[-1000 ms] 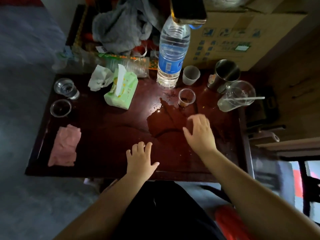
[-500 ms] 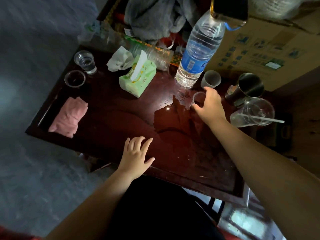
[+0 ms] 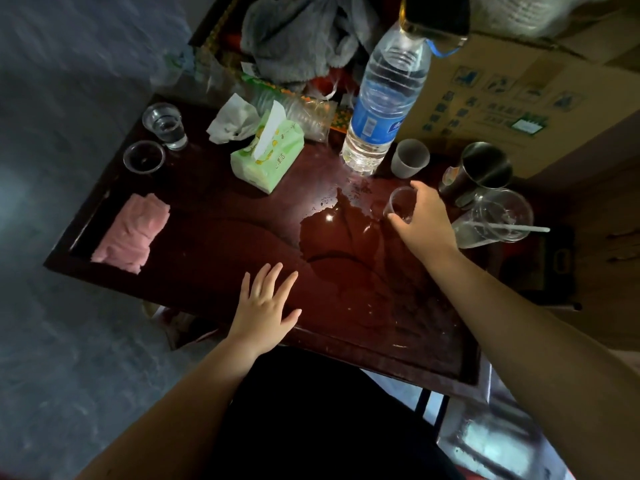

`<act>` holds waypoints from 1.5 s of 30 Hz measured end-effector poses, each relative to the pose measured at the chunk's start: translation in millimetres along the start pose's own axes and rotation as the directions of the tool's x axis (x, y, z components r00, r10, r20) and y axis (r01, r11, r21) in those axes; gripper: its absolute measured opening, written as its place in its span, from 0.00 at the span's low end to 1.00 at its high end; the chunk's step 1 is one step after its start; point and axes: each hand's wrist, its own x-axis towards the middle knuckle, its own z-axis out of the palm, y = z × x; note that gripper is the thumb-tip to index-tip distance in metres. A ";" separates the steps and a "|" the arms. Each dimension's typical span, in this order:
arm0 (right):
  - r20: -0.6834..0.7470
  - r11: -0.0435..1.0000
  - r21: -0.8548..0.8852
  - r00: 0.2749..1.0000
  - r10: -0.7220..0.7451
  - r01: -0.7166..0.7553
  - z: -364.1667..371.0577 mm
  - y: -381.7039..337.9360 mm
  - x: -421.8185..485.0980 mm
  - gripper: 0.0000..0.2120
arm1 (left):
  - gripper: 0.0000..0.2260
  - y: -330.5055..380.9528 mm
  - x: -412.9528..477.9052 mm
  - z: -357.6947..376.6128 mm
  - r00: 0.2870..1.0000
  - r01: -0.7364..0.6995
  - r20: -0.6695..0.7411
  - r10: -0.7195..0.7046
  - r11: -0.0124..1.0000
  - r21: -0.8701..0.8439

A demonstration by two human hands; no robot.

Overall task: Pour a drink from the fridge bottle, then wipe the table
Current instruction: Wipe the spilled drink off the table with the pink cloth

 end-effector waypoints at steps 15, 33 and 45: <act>0.020 0.975 -0.064 0.976 0.217 -0.215 -28.4 69.0 -104.9 0.33 | 0.31 -1.1 2.8 0.9 0.999 0.007 0.050 -0.007 1.000 0.008; -0.143 0.991 -0.132 0.989 -0.034 0.015 -12.0 52.3 -143.8 0.30 | 0.29 2.5 -3.4 -5.4 0.995 0.029 0.095 -0.027 0.999 -0.017; 0.321 0.980 0.075 0.926 -0.201 0.187 117.3 -96.1 -186.7 0.23 | 0.27 -53.2 -22.8 -33.1 0.978 -0.104 0.167 0.128 0.984 -0.147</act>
